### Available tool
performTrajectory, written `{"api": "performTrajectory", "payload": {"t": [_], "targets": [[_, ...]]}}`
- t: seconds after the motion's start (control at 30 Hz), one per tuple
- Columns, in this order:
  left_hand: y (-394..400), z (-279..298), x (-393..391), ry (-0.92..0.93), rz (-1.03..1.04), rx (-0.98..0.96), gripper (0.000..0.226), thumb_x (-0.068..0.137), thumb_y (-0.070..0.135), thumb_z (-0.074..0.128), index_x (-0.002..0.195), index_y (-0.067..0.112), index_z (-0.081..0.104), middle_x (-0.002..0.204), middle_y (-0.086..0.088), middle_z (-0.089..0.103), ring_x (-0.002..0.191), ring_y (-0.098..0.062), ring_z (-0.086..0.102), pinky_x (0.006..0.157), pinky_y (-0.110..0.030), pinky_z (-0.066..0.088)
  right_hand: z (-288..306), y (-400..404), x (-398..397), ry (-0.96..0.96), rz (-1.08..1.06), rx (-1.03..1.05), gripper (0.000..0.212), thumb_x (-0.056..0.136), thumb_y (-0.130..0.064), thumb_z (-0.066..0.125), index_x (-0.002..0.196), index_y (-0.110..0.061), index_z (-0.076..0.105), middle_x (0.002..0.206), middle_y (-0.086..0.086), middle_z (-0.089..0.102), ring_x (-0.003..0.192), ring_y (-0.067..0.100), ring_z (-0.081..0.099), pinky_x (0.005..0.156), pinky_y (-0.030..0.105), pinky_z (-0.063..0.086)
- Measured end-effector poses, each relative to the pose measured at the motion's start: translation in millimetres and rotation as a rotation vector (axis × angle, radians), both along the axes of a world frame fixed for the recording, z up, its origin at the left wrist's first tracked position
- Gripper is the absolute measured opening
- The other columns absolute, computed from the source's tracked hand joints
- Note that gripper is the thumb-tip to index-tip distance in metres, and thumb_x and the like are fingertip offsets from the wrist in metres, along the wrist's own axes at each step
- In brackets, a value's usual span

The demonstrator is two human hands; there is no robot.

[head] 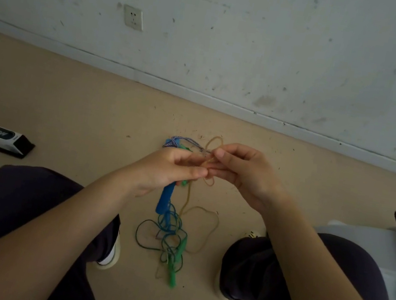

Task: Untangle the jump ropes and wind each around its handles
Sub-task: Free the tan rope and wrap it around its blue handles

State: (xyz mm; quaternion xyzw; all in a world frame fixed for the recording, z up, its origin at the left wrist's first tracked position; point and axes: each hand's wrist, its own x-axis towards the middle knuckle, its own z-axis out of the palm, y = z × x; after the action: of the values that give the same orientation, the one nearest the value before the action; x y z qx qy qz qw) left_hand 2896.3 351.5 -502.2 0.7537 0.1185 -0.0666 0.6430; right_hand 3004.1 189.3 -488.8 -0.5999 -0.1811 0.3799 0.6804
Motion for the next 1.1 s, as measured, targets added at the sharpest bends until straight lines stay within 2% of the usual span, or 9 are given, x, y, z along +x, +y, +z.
{"api": "performTrajectory", "payload": {"t": [0.07,0.17,0.4,0.57,0.63,0.77,0.87,0.97,1.1], "targets": [[-5,-3,1,0.016,-0.01,0.069,0.016,0.093,0.029,0.067,0.106,0.021,0.07,0.068,0.02,0.066,0.059,0.009,0.055,0.063,-0.015,0.042,-1,0,1,0.019,-0.009,0.011,0.011,0.09,-0.006,0.061,0.093,0.003,0.066,0.087,0.016,0.073,0.081,0.024,0.073,0.074,0.026,0.06],[-4,-6,2,0.053,0.025,0.092,0.02,0.094,0.032,0.065,0.098,0.013,0.072,0.074,0.01,0.071,0.064,0.002,0.061,0.065,-0.022,0.043,-1,-1,3,0.009,-0.061,0.007,0.009,0.092,-0.004,0.059,0.091,0.003,0.065,0.085,0.016,0.072,0.079,0.024,0.072,0.074,0.028,0.06],[15,4,0,0.053,0.054,0.116,0.026,0.099,0.027,0.058,0.092,0.005,0.071,0.06,0.005,0.062,0.054,-0.004,0.053,0.062,-0.025,0.043,-6,-8,12,-0.222,-0.209,-0.317,0.024,0.091,-0.017,0.068,0.094,0.007,0.062,0.076,0.011,0.064,0.057,0.018,0.06,0.052,0.028,0.051],[12,4,-3,0.042,0.029,0.191,0.023,0.098,0.025,0.06,0.09,0.008,0.073,0.05,0.009,0.05,0.046,-0.005,0.042,0.052,-0.018,0.04,-1,-11,8,-0.359,-0.123,-0.391,0.039,0.076,-0.039,0.079,0.068,-0.013,0.052,0.05,0.0,0.05,0.043,0.014,0.04,0.046,0.026,0.037],[9,2,-3,0.051,0.03,0.174,0.022,0.097,0.027,0.06,0.089,0.011,0.073,0.048,0.009,0.046,0.044,-0.005,0.038,0.053,-0.022,0.04,0,-10,6,-0.427,-0.1,-0.352,0.037,0.071,-0.037,0.082,0.068,-0.013,0.054,0.053,-0.002,0.052,0.047,0.013,0.044,0.049,0.027,0.041],[6,3,-3,0.057,0.015,-0.02,0.021,0.096,0.028,0.061,0.09,0.011,0.072,0.05,0.006,0.038,0.043,-0.008,0.029,0.048,-0.023,0.033,-6,-3,0,-0.501,0.093,-0.223,0.02,0.073,-0.014,0.083,0.083,-0.016,0.066,0.08,-0.002,0.069,0.077,0.013,0.065,0.074,0.027,0.053],[7,4,-3,0.065,-0.013,-0.126,0.021,0.095,0.027,0.061,0.092,0.009,0.071,0.054,0.002,0.039,0.043,-0.01,0.027,0.046,-0.023,0.028,-7,-1,-3,-0.466,0.184,-0.215,0.018,0.077,-0.005,0.078,0.088,-0.012,0.066,0.078,-0.002,0.07,0.074,0.012,0.066,0.071,0.022,0.052],[10,5,-4,0.08,-0.069,-0.066,0.024,0.097,0.026,0.059,0.096,0.006,0.073,0.058,-0.001,0.049,0.044,-0.011,0.037,0.047,-0.024,0.036,-5,-2,-3,-0.471,0.123,-0.265,0.011,0.081,-0.003,0.075,0.085,-0.008,0.066,0.069,-0.007,0.069,0.065,0.002,0.064,0.064,0.015,0.05],[23,8,-6,0.111,-0.074,0.014,0.029,0.1,0.028,0.054,0.091,0.006,0.07,0.058,-0.004,0.054,0.048,-0.017,0.048,0.053,-0.027,0.044,-6,-7,8,-0.653,-0.089,-0.362,0.007,0.087,-0.011,0.07,0.086,-0.014,0.064,0.079,-0.004,0.065,0.072,0.001,0.06,0.07,0.014,0.048]]}}
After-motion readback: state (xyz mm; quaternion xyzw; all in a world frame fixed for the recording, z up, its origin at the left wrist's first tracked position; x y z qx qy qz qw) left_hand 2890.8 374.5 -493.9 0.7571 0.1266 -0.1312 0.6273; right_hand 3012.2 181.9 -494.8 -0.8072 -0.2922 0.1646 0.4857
